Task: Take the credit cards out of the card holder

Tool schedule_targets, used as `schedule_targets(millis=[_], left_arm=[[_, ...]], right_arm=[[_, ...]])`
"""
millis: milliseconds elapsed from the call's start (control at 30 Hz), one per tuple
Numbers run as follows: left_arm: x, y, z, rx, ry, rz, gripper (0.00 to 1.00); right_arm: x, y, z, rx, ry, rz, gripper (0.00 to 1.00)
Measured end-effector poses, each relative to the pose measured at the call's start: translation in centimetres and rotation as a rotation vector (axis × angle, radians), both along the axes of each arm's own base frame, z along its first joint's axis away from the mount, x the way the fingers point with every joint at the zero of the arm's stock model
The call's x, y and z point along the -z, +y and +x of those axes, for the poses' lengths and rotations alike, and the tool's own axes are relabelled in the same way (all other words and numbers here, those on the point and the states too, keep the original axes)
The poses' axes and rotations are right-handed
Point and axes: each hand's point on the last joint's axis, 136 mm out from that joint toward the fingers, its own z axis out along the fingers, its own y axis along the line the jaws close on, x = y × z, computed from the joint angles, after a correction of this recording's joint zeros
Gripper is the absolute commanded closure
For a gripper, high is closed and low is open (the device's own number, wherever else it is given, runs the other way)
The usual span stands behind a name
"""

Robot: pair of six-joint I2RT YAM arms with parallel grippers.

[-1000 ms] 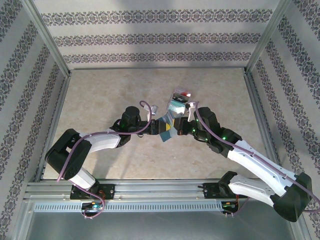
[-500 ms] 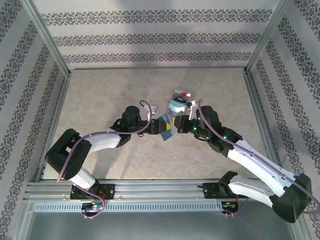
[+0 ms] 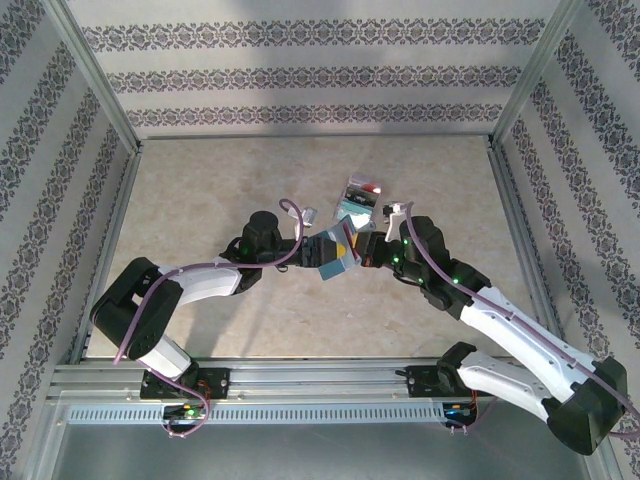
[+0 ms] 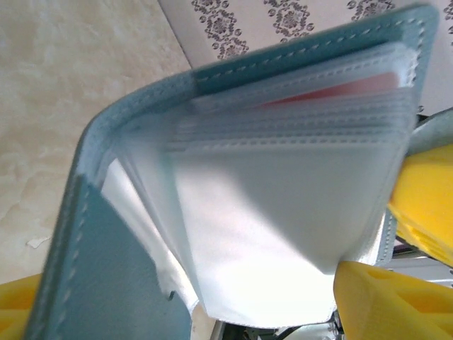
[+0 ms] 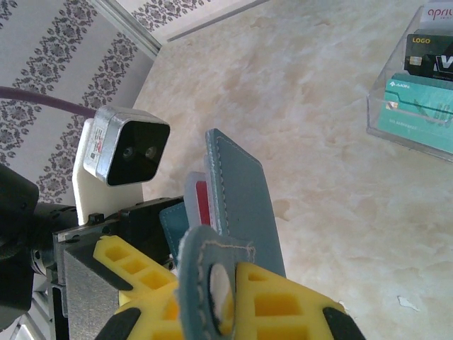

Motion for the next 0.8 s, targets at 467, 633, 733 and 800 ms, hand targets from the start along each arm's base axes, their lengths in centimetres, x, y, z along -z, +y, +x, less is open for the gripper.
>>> schedule_targets(millis=[467, 633, 733, 800], left_arm=[[-2.0, -0.3, 0.1, 0.008, -0.031, -0.071, 0.00], [-2.0, -0.2, 0.2, 0.000, -0.021, -0.071, 0.14], [-2.0, -0.2, 0.3, -0.005, -0.017, -0.072, 0.14], [-2.0, -0.2, 0.3, -0.005, -0.017, -0.074, 0.13]], right_arm=[[-0.1, 0.5, 0.6, 0.005, 0.002, 0.032, 1.00], [-0.1, 0.9, 0.5, -0.014, 0.003, 0.052, 0.98], [-0.4, 1.1, 0.5, -0.019, 0.002, 0.067, 1.00], [-0.4, 1.1, 0.5, -0.019, 0.003, 0.071, 1.00]])
